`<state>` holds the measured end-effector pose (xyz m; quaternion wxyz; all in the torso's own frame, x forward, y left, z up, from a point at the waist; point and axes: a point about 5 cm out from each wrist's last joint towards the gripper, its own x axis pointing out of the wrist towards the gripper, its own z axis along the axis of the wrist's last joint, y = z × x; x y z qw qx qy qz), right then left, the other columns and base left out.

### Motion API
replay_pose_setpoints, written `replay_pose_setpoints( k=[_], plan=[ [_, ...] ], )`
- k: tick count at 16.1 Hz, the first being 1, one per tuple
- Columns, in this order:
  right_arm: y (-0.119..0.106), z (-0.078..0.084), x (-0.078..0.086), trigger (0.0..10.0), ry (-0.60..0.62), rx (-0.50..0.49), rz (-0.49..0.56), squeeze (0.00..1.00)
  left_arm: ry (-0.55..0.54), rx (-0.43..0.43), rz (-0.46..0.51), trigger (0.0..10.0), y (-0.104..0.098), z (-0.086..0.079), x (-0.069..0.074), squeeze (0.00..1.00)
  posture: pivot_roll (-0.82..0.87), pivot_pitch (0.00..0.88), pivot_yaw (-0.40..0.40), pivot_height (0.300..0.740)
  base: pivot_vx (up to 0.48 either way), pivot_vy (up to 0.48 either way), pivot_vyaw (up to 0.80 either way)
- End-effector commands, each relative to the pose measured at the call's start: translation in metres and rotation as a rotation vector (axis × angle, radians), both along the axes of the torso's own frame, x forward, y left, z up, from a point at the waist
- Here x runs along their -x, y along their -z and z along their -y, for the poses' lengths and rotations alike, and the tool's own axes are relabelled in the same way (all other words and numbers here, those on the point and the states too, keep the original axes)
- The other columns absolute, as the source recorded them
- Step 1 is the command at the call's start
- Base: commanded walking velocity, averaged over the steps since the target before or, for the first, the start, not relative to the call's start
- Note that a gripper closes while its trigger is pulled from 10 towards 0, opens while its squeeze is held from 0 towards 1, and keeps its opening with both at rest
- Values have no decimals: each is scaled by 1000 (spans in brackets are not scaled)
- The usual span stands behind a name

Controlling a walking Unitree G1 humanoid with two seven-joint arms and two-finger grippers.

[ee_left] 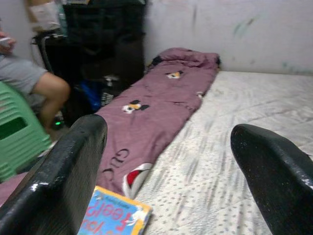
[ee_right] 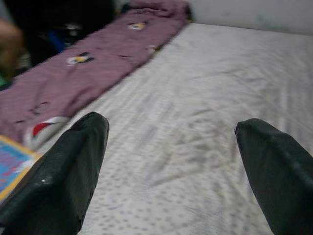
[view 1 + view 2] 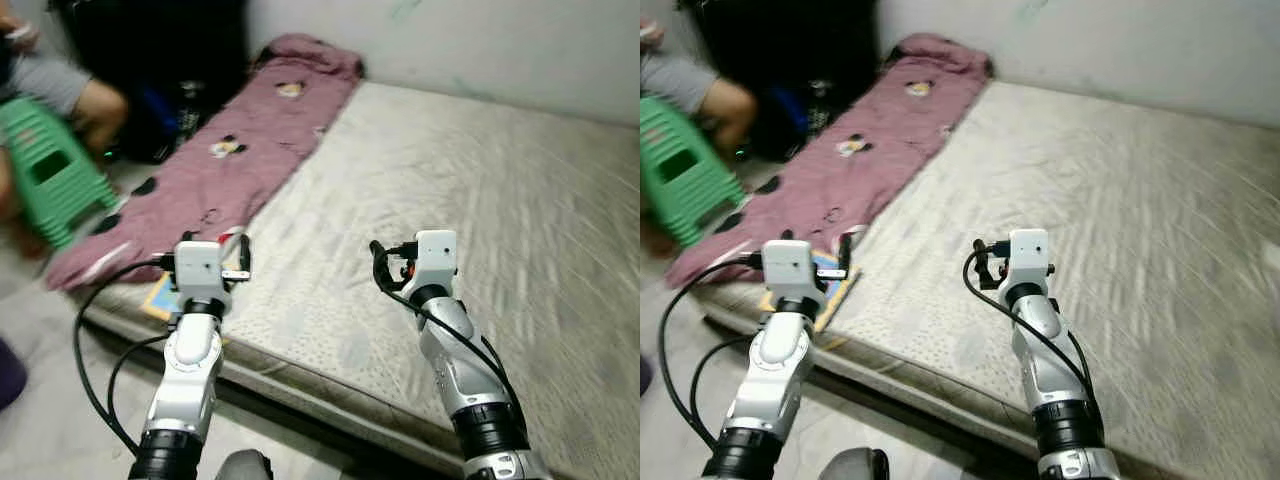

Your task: Clean up the room

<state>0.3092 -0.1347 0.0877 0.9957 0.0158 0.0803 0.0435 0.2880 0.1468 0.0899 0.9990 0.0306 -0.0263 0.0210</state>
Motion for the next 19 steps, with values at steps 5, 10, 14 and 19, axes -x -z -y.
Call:
replay_pose_setpoints(
  k=[5,10,14,19],
  plan=[
    [-1,4,-4,10000,23,12,-3,0,18,-7,-6,10000,-1,-3,-4,0,52,0,8,740,0,154,-640],
    [-1,2,-3,10000,19,9,-3,0,23,-8,-10,10000,-1,-3,-5,0,52,0,11,740,0,480,0],
    [-1,4,-4,10000,25,9,-2,0,27,-8,-11,10000,-1,-3,-5,0,51,0,13,740,0,480,0],
    [1,3,-3,10000,22,12,-11,0,36,-24,13,10000,-3,0,-4,0,52,0,12,740,0,376,0]
  ],
)
